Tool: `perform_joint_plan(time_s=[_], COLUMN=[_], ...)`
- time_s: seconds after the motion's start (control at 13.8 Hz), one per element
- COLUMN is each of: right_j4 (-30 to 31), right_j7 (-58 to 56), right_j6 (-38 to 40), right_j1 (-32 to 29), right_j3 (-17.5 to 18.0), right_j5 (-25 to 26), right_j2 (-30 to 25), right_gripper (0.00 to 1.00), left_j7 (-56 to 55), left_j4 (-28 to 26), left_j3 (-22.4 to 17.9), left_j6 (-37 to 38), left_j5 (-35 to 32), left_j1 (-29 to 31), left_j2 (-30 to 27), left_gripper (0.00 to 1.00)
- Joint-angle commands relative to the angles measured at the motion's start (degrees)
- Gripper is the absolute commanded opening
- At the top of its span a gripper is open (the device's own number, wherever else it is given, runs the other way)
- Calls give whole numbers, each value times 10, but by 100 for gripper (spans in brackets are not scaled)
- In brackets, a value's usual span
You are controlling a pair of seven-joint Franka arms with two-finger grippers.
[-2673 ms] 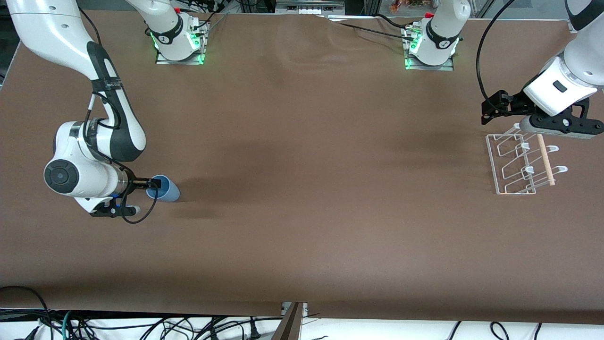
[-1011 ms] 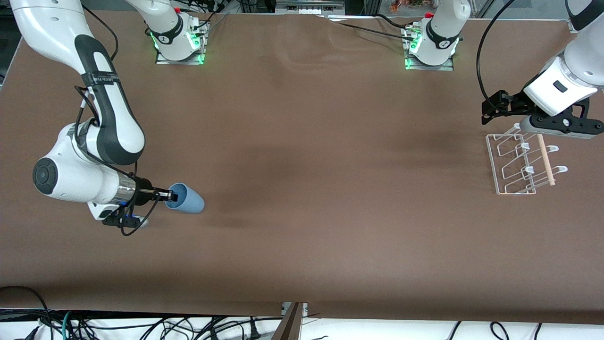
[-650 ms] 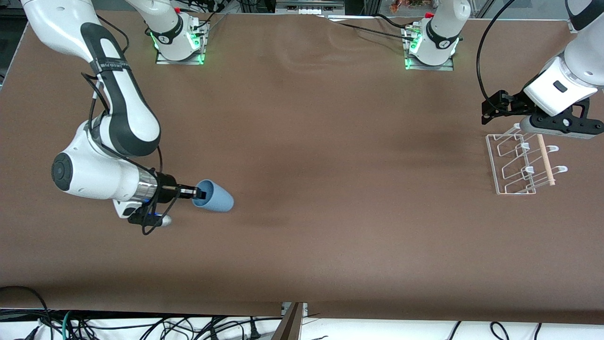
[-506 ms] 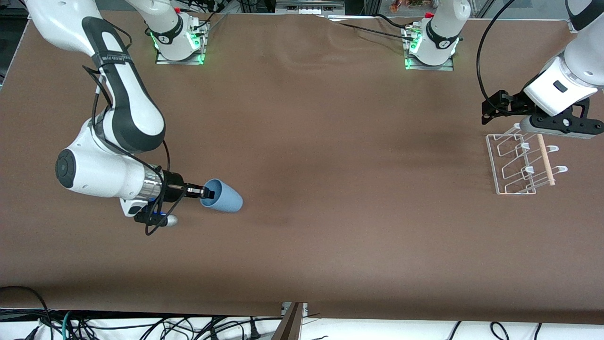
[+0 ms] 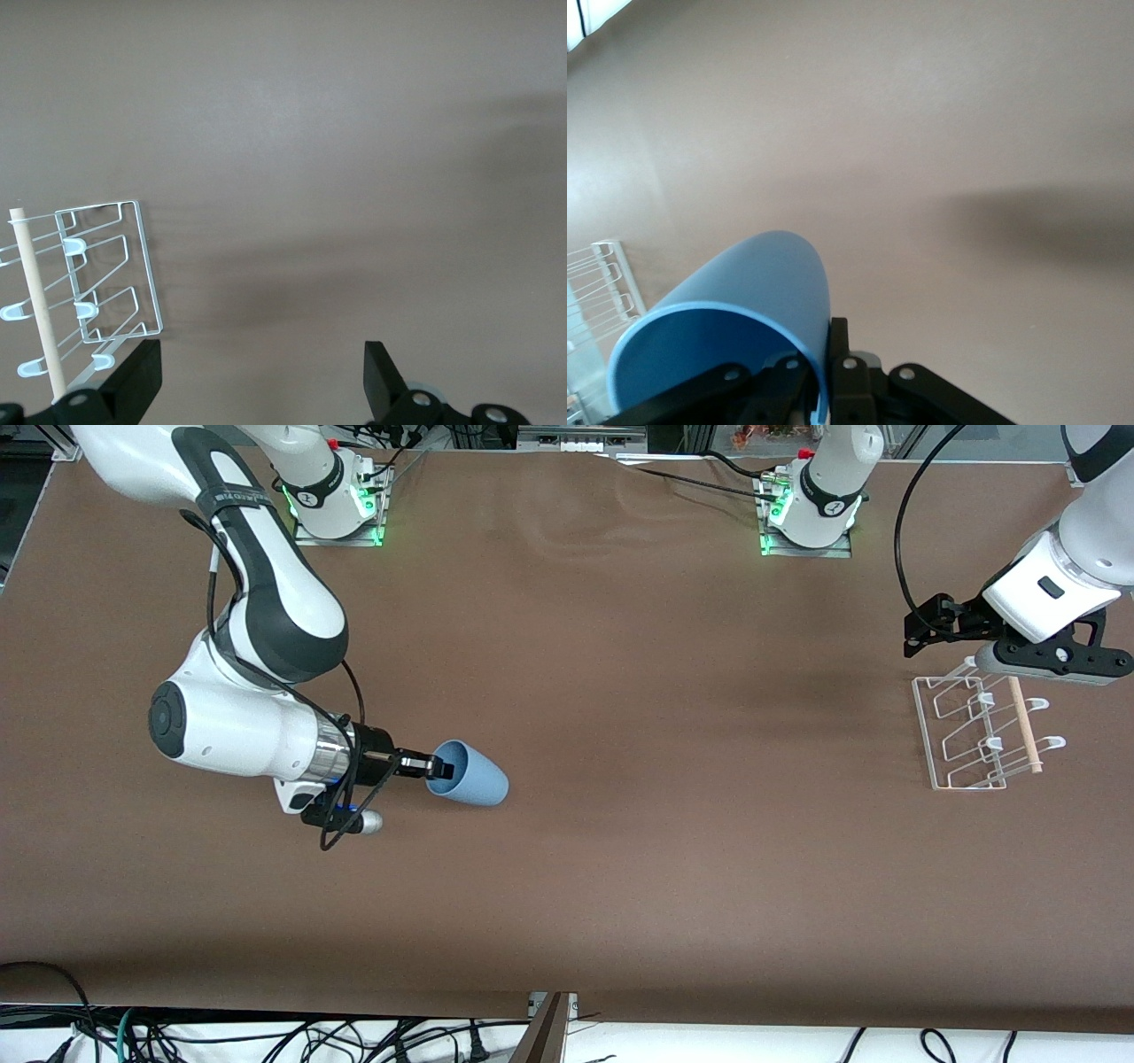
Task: Transfer cup to left arm and place on rack
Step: 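Lift the blue cup with the right gripper toward the table's middle, then hold the cup with the right gripper while the left gripper reaches it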
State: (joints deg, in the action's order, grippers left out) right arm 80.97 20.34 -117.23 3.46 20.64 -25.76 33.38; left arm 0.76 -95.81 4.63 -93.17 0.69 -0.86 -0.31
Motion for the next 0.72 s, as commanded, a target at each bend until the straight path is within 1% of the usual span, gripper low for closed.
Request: perform_joint_plan(time_s=[0.0, 0.07, 0.14, 0.22, 0.36, 0.51, 0.58, 0.65], right_j4=[-5, -5, -5, -5, -5, -5, -6, -6], right_j7=[7, 7, 7, 7, 9, 17, 27, 35], right_j6=[2, 2, 2, 1, -2, -17, -21, -36], right_j1=[-5, -4, -4, -1, 9, 21, 26, 32], right_j3=[6, 6, 6, 6, 6, 6, 6, 7], right_j5=[-90, -117, -123, -124, -126, -127, -127, -127], right_j2=[2, 2, 2, 2, 3, 4, 5, 7], right_gripper=[0, 0, 0, 0, 0, 0, 0, 0], left_j7=[-2, -2, -1, -1, -1, -1, 2, 6], left_j4=[15, 15, 15, 15, 17, 22, 37, 70], left_j3=[2, 2, 3, 3, 3, 12, 14, 18], left_j6=[12, 12, 14, 20, 53, 56, 54, 54], left_j5=[10, 11, 14, 43, 135, 155, 152, 148], left_j1=[4, 3, -4, -5, -5, -24, -30, -43], left_j2=[6, 6, 11, 16, 36, 56, 71, 95], left_gripper=[100, 100, 100, 100, 100, 100, 100, 100])
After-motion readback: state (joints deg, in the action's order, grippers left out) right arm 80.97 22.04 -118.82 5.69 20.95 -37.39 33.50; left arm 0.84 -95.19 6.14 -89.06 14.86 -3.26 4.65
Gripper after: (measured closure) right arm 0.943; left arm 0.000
